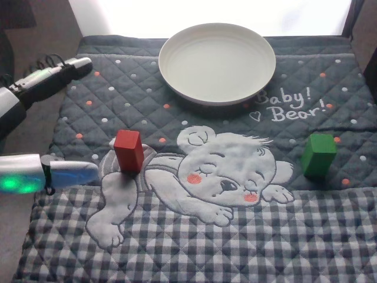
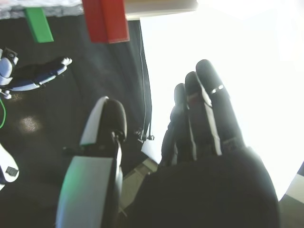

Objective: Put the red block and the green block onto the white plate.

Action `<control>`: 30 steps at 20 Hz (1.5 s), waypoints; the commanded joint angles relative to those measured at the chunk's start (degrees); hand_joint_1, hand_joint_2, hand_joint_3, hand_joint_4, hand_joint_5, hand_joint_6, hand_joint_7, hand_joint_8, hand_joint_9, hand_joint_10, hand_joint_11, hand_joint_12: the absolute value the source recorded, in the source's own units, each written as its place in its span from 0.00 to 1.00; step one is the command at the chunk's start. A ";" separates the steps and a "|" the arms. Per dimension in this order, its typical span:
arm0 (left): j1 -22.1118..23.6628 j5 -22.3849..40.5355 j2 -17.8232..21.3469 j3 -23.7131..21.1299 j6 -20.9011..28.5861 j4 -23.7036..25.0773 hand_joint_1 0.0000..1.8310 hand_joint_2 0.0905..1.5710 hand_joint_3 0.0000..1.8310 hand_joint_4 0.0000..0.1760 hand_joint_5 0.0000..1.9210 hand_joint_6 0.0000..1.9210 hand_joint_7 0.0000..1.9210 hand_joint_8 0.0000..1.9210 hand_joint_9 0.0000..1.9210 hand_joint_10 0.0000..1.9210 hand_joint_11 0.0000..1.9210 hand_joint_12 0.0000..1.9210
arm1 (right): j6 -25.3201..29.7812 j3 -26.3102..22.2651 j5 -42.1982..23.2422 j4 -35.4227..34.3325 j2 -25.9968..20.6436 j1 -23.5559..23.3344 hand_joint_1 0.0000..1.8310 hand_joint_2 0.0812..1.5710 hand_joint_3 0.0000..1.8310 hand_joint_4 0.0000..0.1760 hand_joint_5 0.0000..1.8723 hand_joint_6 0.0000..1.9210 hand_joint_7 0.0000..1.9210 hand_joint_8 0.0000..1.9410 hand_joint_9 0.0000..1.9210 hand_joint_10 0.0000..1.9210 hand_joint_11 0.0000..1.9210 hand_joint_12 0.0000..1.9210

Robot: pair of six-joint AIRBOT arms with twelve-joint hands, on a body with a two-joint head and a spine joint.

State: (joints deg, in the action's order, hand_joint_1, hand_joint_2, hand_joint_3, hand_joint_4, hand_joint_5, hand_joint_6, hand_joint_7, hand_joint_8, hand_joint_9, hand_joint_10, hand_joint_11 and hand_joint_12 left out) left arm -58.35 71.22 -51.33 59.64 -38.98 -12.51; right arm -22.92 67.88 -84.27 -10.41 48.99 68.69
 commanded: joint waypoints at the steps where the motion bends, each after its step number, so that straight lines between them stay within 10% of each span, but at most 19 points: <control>1: 0.58 6.84 0.10 0.52 0.36 -0.36 0.41 0.55 0.01 0.36 0.08 0.00 0.02 0.00 0.00 0.00 0.00 0.18 | 0.15 0.64 -6.34 -2.05 -0.27 -0.66 0.35 0.70 0.00 0.61 0.17 0.00 0.18 0.00 0.15 0.00 0.09 0.11; 5: 0.83 6.36 -0.17 0.79 0.36 -0.08 0.40 0.55 0.00 0.30 0.09 0.00 0.02 0.00 0.00 0.00 0.00 0.25 | 0.15 0.78 -6.35 -2.00 -0.19 -0.93 0.37 0.70 0.00 0.45 0.18 0.00 0.19 0.00 0.16 0.00 0.12 0.09; 9: 2.41 5.07 -0.69 1.37 0.38 1.10 0.42 0.55 0.00 0.27 0.09 0.00 0.03 0.00 0.00 0.00 0.00 0.23 | 0.15 1.94 -2.99 2.38 0.97 -7.54 0.39 0.69 0.00 0.63 0.18 0.00 0.21 0.00 0.16 0.00 0.13 0.08; 13: 3.30 4.03 -0.42 1.56 0.86 2.62 0.42 0.53 0.00 0.32 0.09 0.00 0.03 0.00 0.00 0.00 0.00 0.32 | 2.16 4.25 0.94 8.82 4.26 -13.61 0.42 0.65 0.00 0.50 0.22 0.01 0.22 0.00 0.20 0.01 0.17 0.11; 16: 6.29 1.09 -1.70 2.65 0.88 5.47 0.43 0.55 0.00 0.35 0.08 0.01 0.01 0.00 0.00 0.00 0.00 0.14 | 3.09 4.55 1.47 10.63 5.11 -14.76 0.40 0.63 0.00 0.73 0.21 0.00 0.21 0.00 0.19 0.00 0.17 0.16; 20: 9.42 -4.63 -3.13 3.90 1.20 9.71 0.44 0.52 0.00 0.40 0.09 0.00 0.03 0.00 0.00 0.00 0.00 0.04 | 3.10 5.77 5.92 15.91 7.58 -21.10 0.47 0.63 0.00 0.23 0.24 0.00 0.24 0.01 0.22 0.00 0.20 0.15; 21: 9.97 -5.93 -3.47 4.27 1.58 10.74 0.43 0.53 0.00 0.45 0.07 0.00 0.02 0.00 0.00 0.00 0.01 0.03 | 3.10 6.21 7.14 17.14 8.34 -22.42 0.47 0.62 0.00 0.48 0.26 0.01 0.25 0.00 0.22 0.00 0.20 0.15; 23: 11.70 -9.35 -4.68 5.50 2.97 13.40 0.43 0.54 0.00 0.33 0.07 0.00 0.05 0.00 0.03 0.00 0.06 0.07 | 3.40 6.72 8.51 18.34 8.99 -23.26 0.47 0.62 0.00 0.25 0.27 0.01 0.25 0.00 0.22 0.00 0.20 0.15; 24: 13.17 -11.77 -5.63 6.48 4.00 15.61 0.44 0.54 0.00 0.27 0.08 0.00 0.07 0.00 0.06 0.00 0.05 0.16 | 3.57 6.96 9.35 18.68 9.04 -23.33 0.48 0.62 0.00 0.60 0.27 0.01 0.25 0.00 0.22 0.00 0.20 0.15; 25: 14.99 -14.69 -6.33 7.22 4.57 18.21 0.42 0.53 0.00 0.12 0.12 0.00 0.15 0.00 0.15 0.00 0.01 0.46 | 3.60 7.42 10.60 18.90 9.16 -23.42 0.48 0.62 0.00 0.25 0.28 0.01 0.25 0.00 0.22 0.00 0.20 0.15; 26: 15.34 -15.28 -6.42 7.31 4.57 18.78 0.45 0.54 0.00 0.05 0.13 0.00 0.16 0.00 0.16 0.00 0.00 0.47 | 3.61 7.56 10.83 18.93 9.20 -23.44 0.48 0.62 0.00 0.60 0.27 0.01 0.25 0.00 0.22 0.00 0.20 0.15; 30: 17.58 -18.88 -7.26 8.21 4.63 21.27 0.48 0.54 0.00 0.00 0.18 0.00 0.17 0.00 0.14 0.00 0.00 0.38 | 3.76 8.46 12.36 18.95 9.51 -23.66 0.43 0.63 0.00 0.53 0.18 0.00 0.21 0.00 0.20 0.00 0.16 0.14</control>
State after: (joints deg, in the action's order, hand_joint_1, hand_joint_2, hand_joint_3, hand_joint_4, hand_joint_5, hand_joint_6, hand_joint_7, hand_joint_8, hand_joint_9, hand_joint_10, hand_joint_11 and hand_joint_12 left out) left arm -41.34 46.50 -58.96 67.40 -34.68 10.37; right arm -19.53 76.07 -65.30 10.22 58.92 45.58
